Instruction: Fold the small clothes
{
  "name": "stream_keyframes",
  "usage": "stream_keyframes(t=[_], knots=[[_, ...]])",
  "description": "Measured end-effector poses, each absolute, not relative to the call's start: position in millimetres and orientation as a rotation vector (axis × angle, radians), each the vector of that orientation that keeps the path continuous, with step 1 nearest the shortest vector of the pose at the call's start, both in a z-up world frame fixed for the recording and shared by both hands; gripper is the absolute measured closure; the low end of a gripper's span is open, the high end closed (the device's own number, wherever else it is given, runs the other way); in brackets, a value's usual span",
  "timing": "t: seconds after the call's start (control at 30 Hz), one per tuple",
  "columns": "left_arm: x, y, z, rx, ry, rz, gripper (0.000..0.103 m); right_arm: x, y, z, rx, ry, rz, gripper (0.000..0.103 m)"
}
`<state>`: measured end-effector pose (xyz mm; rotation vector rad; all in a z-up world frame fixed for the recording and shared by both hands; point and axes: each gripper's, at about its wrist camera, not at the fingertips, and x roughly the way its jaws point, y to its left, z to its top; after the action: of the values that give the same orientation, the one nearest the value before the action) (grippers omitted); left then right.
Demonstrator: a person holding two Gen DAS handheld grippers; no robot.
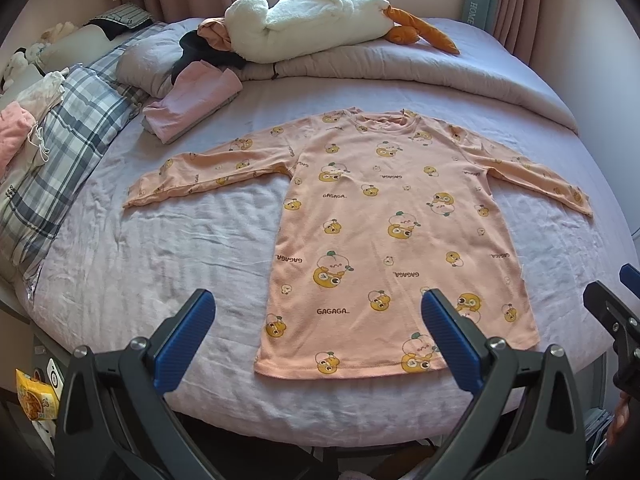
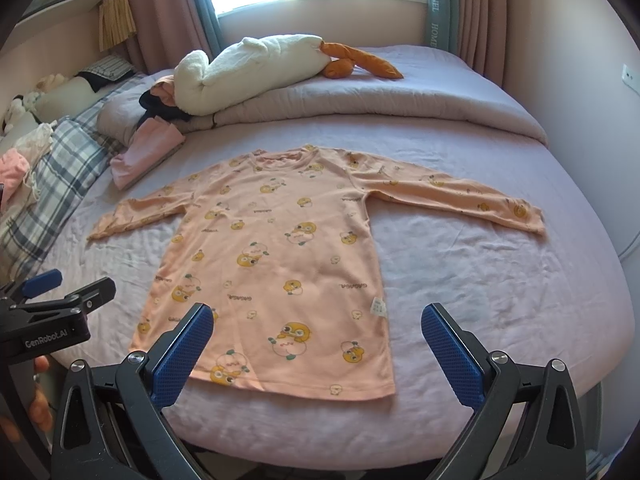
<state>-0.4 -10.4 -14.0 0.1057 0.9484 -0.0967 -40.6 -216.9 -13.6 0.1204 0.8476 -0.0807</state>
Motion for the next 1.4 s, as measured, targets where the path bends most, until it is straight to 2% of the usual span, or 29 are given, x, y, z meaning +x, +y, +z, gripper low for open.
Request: stream_keyframes(t=[1.4], knots=[[3.3,-12.5,-12.4,0.119,0.949,-0.099,0.0,-40.1,-218.8,-12.6,0.124,0.853,-0.084,0.0]])
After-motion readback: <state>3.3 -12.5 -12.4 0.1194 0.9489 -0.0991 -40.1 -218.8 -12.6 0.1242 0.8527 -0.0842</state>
